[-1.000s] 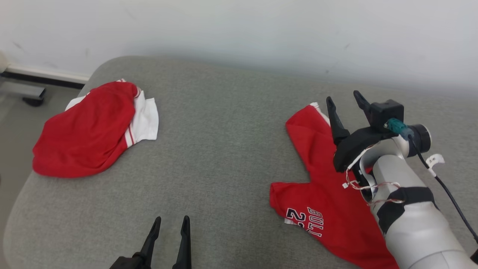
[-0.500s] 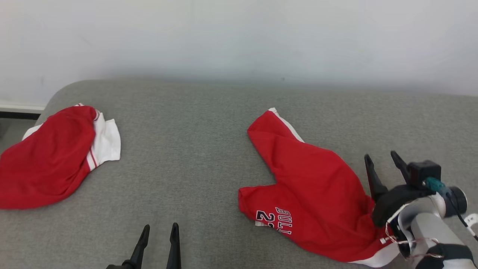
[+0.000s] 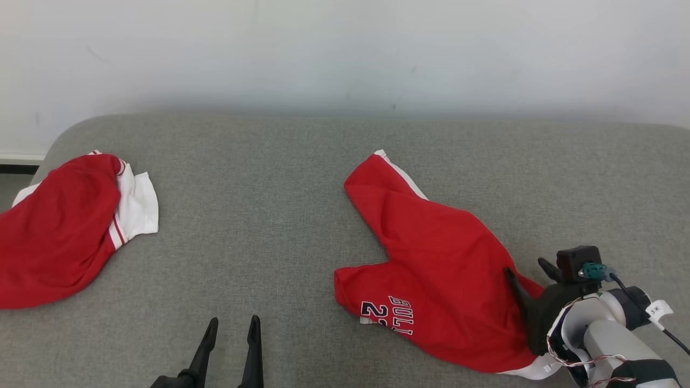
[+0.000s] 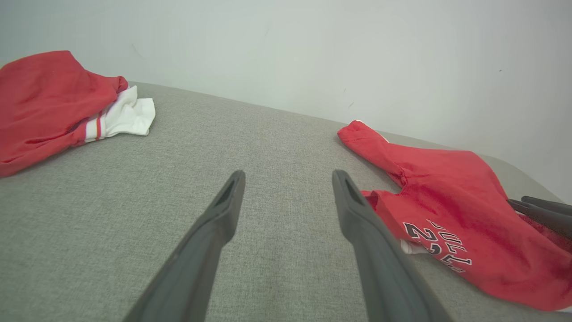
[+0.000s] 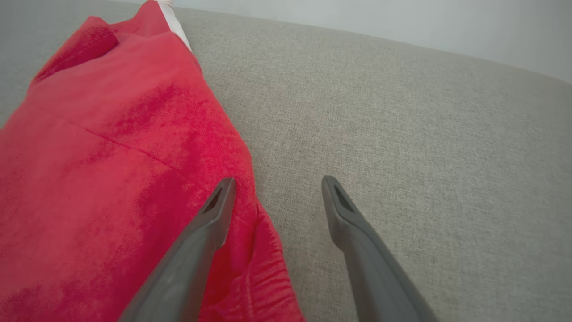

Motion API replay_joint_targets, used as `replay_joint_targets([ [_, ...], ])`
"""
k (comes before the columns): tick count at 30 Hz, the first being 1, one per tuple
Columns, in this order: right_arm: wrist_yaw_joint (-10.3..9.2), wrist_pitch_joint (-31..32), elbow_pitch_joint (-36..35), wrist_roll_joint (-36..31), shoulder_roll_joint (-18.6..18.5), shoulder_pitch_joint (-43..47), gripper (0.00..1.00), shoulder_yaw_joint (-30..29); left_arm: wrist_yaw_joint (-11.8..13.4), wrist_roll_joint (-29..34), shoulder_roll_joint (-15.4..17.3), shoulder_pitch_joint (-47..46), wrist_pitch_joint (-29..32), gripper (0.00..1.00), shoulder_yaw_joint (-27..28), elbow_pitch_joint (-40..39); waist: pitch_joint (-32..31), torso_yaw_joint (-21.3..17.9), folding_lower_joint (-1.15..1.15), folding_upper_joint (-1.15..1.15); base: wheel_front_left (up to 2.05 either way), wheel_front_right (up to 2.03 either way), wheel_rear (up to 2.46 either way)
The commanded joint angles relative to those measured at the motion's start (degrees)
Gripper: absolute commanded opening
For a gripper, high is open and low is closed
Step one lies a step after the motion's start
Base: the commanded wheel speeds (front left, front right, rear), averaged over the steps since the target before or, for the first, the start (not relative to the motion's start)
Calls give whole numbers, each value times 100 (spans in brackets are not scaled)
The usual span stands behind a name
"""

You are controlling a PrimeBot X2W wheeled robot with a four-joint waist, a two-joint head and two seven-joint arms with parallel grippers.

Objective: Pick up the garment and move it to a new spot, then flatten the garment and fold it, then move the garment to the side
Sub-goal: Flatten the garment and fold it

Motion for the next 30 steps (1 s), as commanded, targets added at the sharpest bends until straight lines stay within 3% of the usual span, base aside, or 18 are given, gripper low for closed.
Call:
replay_joint_targets([
  [1,-13,45,-9,40,-34,11,100,44,10,-32,0,13,-17,100,-9,-2,9,21,1,0,0,0,0],
  [7,-13,594,30,294,-135,-69,98,567,7,-41,0,29,-17,100,4,4,31,89,1,0,0,0,0],
  [9,-13,804,57,424,-132,-104,45,717,-5,-32,0,10,-17,100,0,7,32,122,1,0,0,0,0],
  [10,-13,939,86,508,-134,-110,4,793,-11,-30,0,3,-17,100,-1,9,29,138,1,0,0,0,0],
  [11,-13,1041,94,627,-123,-103,0,848,-3,-26,0,-1,-17,100,-1,8,25,153,1,0,0,0,0],
  [14,-13,956,-42,938,-188,-184,0,874,13,-26,0,15,-17,100,15,-3,13,178,1,0,0,0,0],
  [17,-13,464,-136,1026,-351,-322,0,769,20,-35,0,83,-17,100,51,-18,-13,161,1,0,0,0,0],
  [22,-13,-334,-98,1330,-495,-427,0,291,45,-54,0,133,-17,100,82,-14,-82,74,1,0,0,0,0],
  [30,-13,-869,378,1823,-559,-350,0,-539,27,-75,0,42,-17,100,11,9,-87,72,1,0,0,0,0],
])
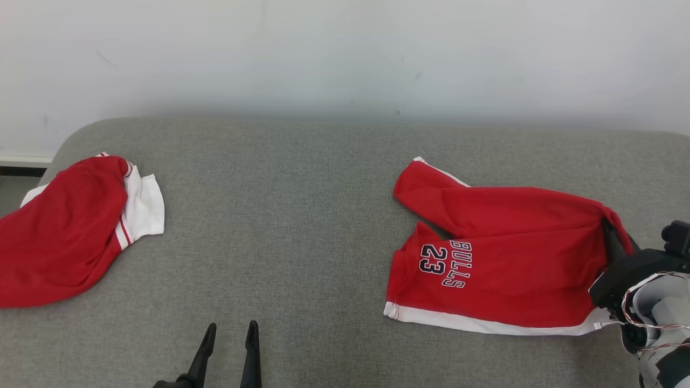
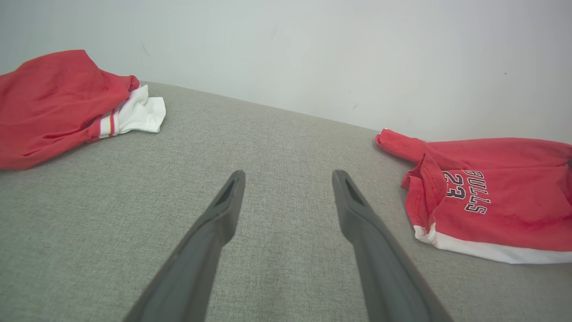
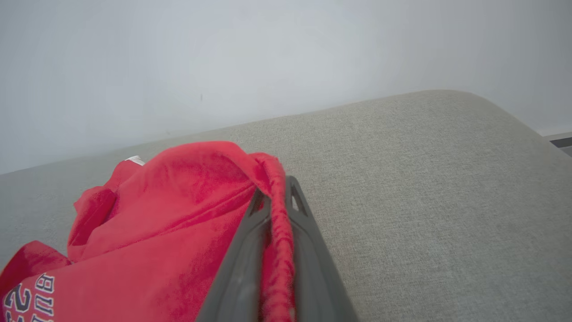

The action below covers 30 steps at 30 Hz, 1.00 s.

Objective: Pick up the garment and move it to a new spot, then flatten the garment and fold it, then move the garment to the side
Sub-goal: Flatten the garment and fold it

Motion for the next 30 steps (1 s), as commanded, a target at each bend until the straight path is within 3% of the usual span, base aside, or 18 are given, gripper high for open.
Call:
replay_joint_targets([
  [1,-13,-102,64,27,23,17,0,-96,-1,-61,0,-47,-17,100,-6,6,18,15,0,0,0,0,0],
  [3,-13,-157,140,-41,81,2,0,-93,-10,-58,0,-47,-17,100,9,17,32,14,0,0,0,0,0],
  [4,-13,-175,175,-65,107,-11,41,-83,-14,-55,0,-47,-17,100,14,27,35,11,0,0,0,0,0],
  [5,-13,-210,226,-114,138,-67,100,-94,-17,-56,0,-48,-17,100,28,43,28,-5,0,0,0,0,0],
  [13,-13,-319,-88,-443,107,-130,100,-542,-22,-30,0,13,-17,100,43,31,-31,-202,0,0,0,0,0],
  [18,-13,-313,-1323,-1083,270,408,100,-1345,-31,8,0,35,-17,100,59,14,-82,-397,0,0,0,0,0],
  [23,-13,-314,-2783,-1835,784,1408,100,-2158,-48,42,0,65,-17,100,53,8,-122,-576,0,0,0,0,0],
  [30,-13,-314,-4089,-2382,1458,2534,100,-2502,-144,160,0,-44,-17,100,21,68,-88,-775,0,0,0,0,0],
])
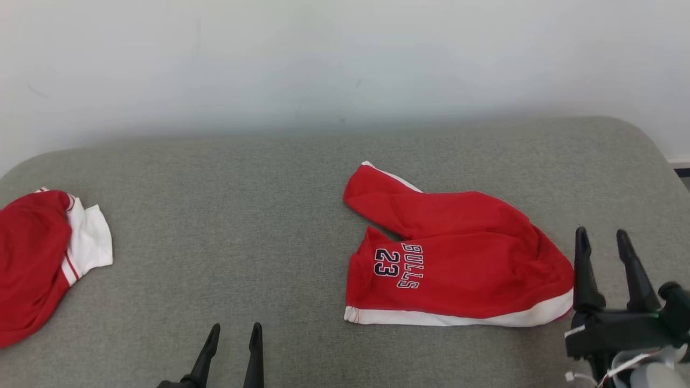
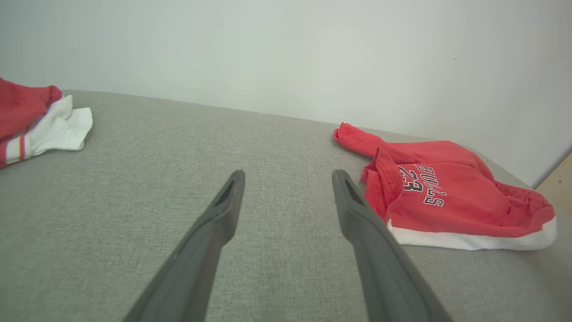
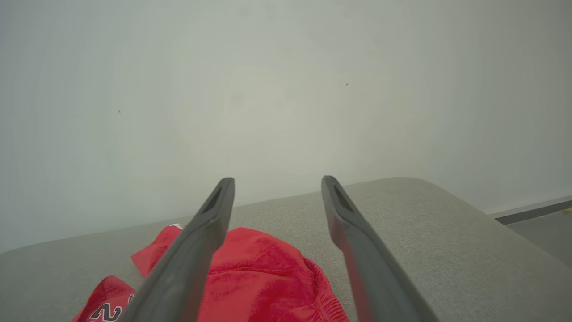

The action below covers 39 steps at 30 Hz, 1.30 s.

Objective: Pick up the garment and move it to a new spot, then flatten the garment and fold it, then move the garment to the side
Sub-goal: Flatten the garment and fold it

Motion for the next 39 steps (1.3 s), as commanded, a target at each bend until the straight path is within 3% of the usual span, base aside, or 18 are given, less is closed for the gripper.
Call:
replay_joint_targets([
  [1,-13,-2,-113,-56,98,162,100,-3,-23,61,0,-59,-17,100,-14,32,28,-73,1,0,0,0,0],
  [14,-13,-1,-337,-209,755,818,100,271,-345,359,-1,-635,-17,100,-488,675,225,-445,1,0,0,0,0],
  [26,-13,-1,-224,-167,862,634,100,490,-456,299,1,-1359,-17,100,-926,1878,412,-1001,1,0,0,0,0],
  [39,-13,-1,-169,-154,907,541,100,549,-463,140,4,-1775,-17,100,-952,2668,628,-1431,1,0,0,0,0],
])
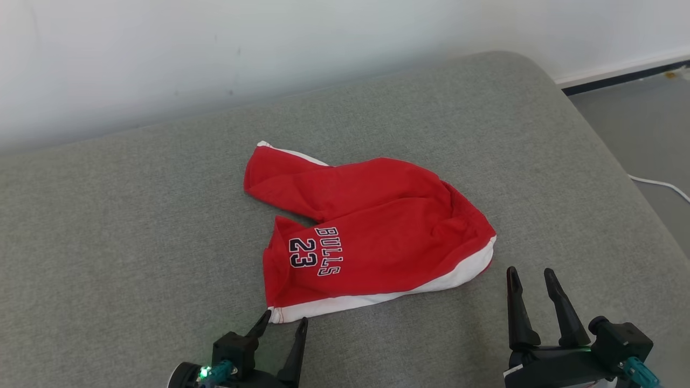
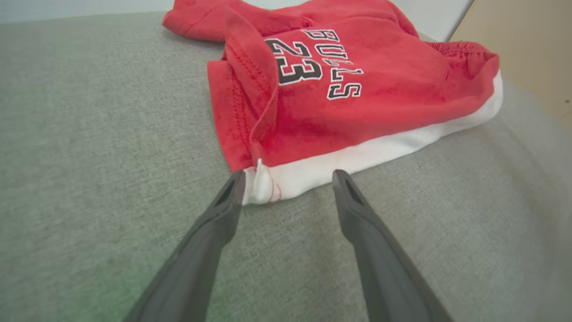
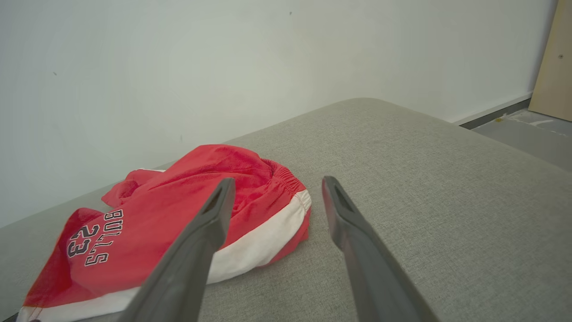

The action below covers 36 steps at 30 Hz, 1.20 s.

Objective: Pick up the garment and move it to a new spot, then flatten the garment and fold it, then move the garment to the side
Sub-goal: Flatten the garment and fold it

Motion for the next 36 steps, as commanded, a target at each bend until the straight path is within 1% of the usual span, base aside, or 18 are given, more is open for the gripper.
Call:
replay_joint_targets([
  [1,-13,-1,3,4,36,-54,100,13,-6,-111,10,-110,-17,100,3,92,50,-72,-1,0,0,0,0],
  [2,-13,-1,5,-1,37,-55,100,10,-7,-128,11,-144,-17,100,5,160,51,-81,-1,0,0,0,0],
  [3,-13,-1,4,-7,39,-55,100,8,-7,-164,10,-170,-17,96,-13,217,49,-89,-1,0,0,0,0],
  [4,-13,-1,-5,-16,41,-54,100,-5,-7,-211,10,-194,-17,84,-32,254,45,-91,-1,0,0,0,0],
  [5,-13,-1,-12,-25,45,-47,100,-13,-7,-234,12,-215,-17,31,-44,289,40,-90,-1,0,0,0,0],
  [6,-13,-1,-18,-30,48,-36,100,-23,-7,-245,13,-244,-17,4,-44,317,34,-83,-1,0,0,0,0],
  [7,-13,-2,-23,-39,49,-22,100,-35,-8,-276,12,-267,-17,0,-39,312,26,-69,-1,0,0,0,0],
  [11,-13,-2,-13,-43,57,53,100,-73,-7,-347,12,-247,-17,0,-13,179,-21,61,-1,0,0,0,0],
  [15,-13,-2,24,-15,65,146,100,-91,-7,-434,28,-5,-17,0,93,-239,-95,305,-1,0,0,0,0],
  [21,-13,-2,70,5,75,260,100,-137,-1,-505,304,586,-17,0,132,-1089,-215,846,-1,0,0,0,0],
  [25,-13,-2,87,8,74,296,100,-111,-1,-551,486,956,-17,0,222,-1415,-276,1170,-1,0,0,0,0],
  [27,-13,-2,97,4,75,300,100,-96,-1,-574,508,1042,-17,0,259,-1461,-287,1229,-1,0,0,0,0],
  [29,-13,-2,131,13,33,353,100,-36,-2,-595,536,1235,-17,0,326,-1398,-319,1370,-1,0,0,0,0],
  [34,-13,-2,290,45,-187,450,100,164,-1,-587,421,1383,-17,0,295,-1156,-384,1431,-1,0,0,0,0],
  [35,-13,-2,323,55,-260,481,100,233,-1,-570,401,1390,-17,16,294,-1135,-405,1433,-1,0,0,0,0],
  [36,-13,-2,353,65,-348,512,100,300,-2,-540,389,1389,-17,83,296,-1134,-425,1439,-1,0,0,0,0],
])
